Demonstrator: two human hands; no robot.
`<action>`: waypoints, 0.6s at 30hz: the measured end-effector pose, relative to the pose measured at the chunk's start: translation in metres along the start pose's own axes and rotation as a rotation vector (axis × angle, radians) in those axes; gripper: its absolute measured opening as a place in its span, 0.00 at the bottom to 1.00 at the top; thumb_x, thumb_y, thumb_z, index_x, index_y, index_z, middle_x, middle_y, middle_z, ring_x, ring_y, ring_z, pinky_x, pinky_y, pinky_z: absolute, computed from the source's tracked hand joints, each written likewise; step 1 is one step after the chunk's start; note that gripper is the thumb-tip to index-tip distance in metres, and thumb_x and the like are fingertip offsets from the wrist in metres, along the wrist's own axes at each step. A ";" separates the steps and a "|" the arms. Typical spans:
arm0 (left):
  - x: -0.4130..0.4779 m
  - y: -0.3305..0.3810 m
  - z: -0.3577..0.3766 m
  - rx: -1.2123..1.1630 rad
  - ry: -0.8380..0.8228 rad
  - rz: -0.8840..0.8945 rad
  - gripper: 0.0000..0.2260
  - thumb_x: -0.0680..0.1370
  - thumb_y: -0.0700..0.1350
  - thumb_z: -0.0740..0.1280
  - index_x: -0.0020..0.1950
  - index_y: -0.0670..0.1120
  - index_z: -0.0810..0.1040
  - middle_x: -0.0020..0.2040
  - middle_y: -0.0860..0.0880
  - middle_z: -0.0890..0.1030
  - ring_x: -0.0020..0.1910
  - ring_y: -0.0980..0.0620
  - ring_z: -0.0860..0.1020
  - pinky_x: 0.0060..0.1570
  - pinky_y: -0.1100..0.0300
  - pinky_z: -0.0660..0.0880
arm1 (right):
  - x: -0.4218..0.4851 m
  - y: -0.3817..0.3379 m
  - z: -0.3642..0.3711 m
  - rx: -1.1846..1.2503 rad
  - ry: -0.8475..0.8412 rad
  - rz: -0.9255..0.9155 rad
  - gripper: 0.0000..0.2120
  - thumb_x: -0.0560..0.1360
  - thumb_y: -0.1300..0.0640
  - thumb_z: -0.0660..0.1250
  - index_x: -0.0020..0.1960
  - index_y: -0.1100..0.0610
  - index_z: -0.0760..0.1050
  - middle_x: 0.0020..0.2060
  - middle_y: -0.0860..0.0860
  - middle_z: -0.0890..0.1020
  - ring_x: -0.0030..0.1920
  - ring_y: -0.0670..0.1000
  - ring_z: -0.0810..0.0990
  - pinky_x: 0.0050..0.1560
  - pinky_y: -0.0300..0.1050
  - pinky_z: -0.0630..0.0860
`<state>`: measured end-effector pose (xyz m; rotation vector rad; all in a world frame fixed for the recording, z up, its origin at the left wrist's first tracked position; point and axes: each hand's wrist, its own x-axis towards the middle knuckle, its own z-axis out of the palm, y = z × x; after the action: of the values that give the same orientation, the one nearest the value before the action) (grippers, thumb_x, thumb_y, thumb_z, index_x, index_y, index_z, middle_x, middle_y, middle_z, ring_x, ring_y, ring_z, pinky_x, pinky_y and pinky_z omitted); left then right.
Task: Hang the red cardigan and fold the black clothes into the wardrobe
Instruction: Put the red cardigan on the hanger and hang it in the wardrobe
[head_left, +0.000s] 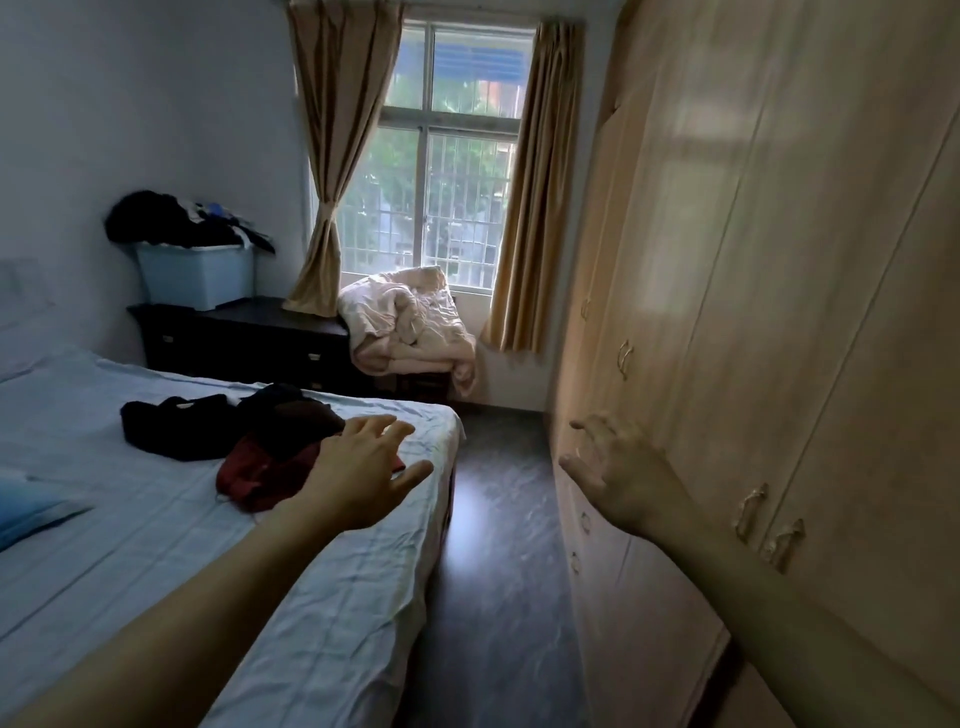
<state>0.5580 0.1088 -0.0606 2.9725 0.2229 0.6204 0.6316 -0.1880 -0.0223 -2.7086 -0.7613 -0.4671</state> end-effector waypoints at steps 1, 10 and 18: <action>0.013 -0.004 0.008 0.001 -0.009 0.004 0.28 0.76 0.70 0.58 0.71 0.56 0.70 0.73 0.52 0.69 0.72 0.47 0.66 0.61 0.48 0.71 | 0.012 0.003 0.008 0.008 -0.005 0.006 0.27 0.80 0.41 0.60 0.76 0.51 0.63 0.74 0.50 0.66 0.73 0.51 0.65 0.70 0.48 0.64; 0.143 -0.018 0.097 0.033 -0.113 0.061 0.29 0.78 0.68 0.56 0.74 0.55 0.66 0.76 0.51 0.65 0.74 0.48 0.63 0.65 0.47 0.68 | 0.137 0.056 0.096 0.050 -0.031 -0.003 0.26 0.80 0.41 0.60 0.74 0.51 0.65 0.71 0.49 0.69 0.71 0.52 0.67 0.69 0.50 0.68; 0.307 -0.011 0.167 0.081 -0.118 0.046 0.31 0.77 0.70 0.54 0.74 0.55 0.66 0.76 0.52 0.66 0.74 0.48 0.64 0.66 0.46 0.68 | 0.297 0.134 0.149 0.075 0.007 -0.037 0.28 0.79 0.40 0.60 0.75 0.50 0.63 0.73 0.50 0.67 0.73 0.52 0.64 0.70 0.55 0.68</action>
<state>0.9026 0.1584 -0.0946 3.0868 0.1749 0.4493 0.9783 -0.1113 -0.0693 -2.6262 -0.8123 -0.4466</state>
